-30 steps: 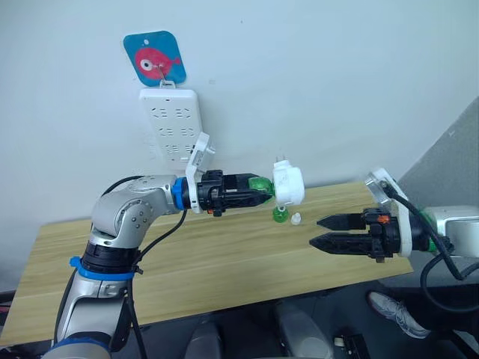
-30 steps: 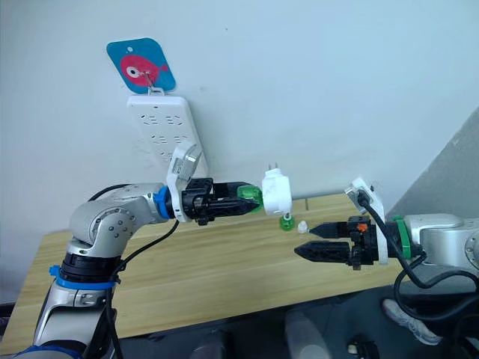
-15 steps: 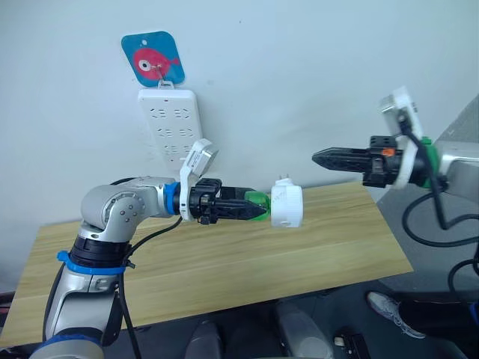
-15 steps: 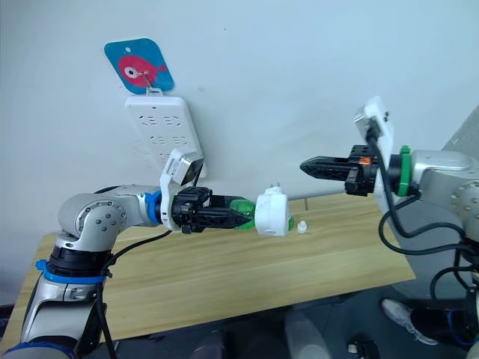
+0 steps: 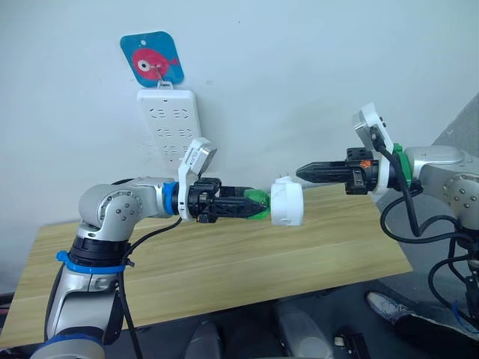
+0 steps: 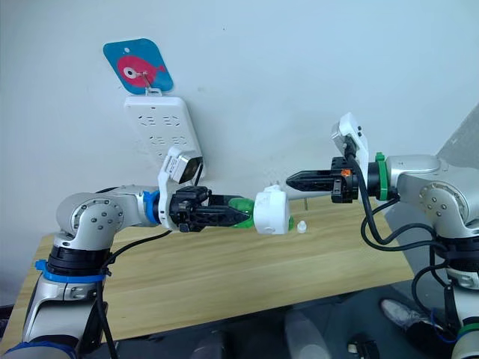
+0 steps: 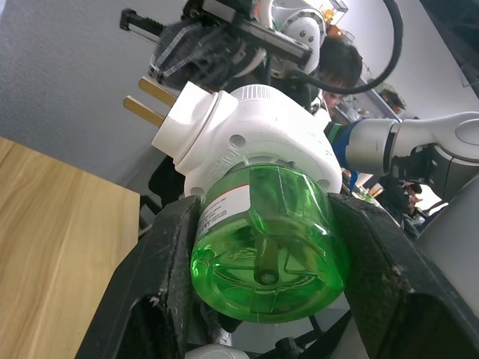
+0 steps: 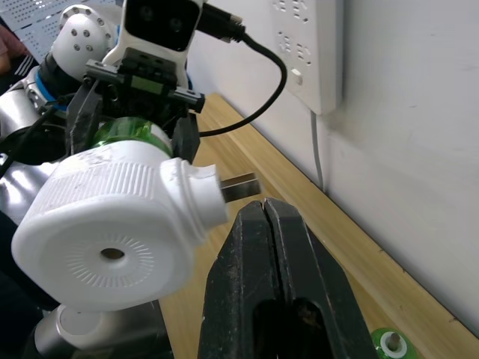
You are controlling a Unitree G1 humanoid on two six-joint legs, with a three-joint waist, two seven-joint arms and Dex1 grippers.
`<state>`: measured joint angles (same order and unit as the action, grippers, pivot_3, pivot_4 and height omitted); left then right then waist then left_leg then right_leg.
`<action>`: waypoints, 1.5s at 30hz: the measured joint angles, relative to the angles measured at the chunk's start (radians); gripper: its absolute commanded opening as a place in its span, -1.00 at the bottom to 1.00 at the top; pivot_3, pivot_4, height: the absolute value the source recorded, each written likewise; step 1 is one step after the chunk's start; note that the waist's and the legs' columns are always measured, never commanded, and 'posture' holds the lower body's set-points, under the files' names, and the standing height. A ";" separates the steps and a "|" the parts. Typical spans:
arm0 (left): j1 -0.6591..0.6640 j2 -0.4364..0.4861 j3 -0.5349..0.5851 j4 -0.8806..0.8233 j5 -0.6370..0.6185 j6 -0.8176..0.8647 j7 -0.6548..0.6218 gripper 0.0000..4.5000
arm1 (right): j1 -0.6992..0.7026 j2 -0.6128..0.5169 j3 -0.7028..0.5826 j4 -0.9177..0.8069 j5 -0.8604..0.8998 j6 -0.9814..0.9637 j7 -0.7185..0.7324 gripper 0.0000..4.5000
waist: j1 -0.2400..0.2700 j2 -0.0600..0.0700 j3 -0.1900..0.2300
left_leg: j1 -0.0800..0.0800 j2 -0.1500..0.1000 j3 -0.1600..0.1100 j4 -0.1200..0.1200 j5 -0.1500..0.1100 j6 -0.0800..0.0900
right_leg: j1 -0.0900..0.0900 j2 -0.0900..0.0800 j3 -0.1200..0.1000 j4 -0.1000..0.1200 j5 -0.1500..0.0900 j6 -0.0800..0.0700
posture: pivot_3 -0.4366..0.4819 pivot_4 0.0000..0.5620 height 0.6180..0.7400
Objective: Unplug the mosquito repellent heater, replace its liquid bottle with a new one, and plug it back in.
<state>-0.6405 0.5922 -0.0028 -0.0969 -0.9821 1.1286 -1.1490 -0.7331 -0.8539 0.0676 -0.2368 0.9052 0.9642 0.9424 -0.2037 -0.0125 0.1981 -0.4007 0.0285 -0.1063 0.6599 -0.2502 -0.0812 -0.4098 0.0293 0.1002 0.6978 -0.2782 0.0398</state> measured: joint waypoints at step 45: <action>0.041 0.048 -0.072 -0.062 0.079 -0.121 -0.083 0.02 | -0.049 0.064 0.055 0.002 -0.124 0.023 0.148 -1.00 | -0.001 0.001 -0.001 | 0.000 0.000 0.000 0.000 0.000 0.000 | 0.000 0.000 0.000 0.000 0.001 -0.001 | -0.55 -0.65 0.94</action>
<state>-0.5997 0.6400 -0.0744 -0.1591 -0.9026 1.0075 -1.2324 -0.7821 -0.7903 0.1226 -0.2345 0.7813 0.9872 1.0904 -0.2045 -0.0115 0.1971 -0.4005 0.0283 -0.1066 0.6600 -0.2501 -0.0812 -0.4096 0.0289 0.0997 0.6981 -0.2774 0.0383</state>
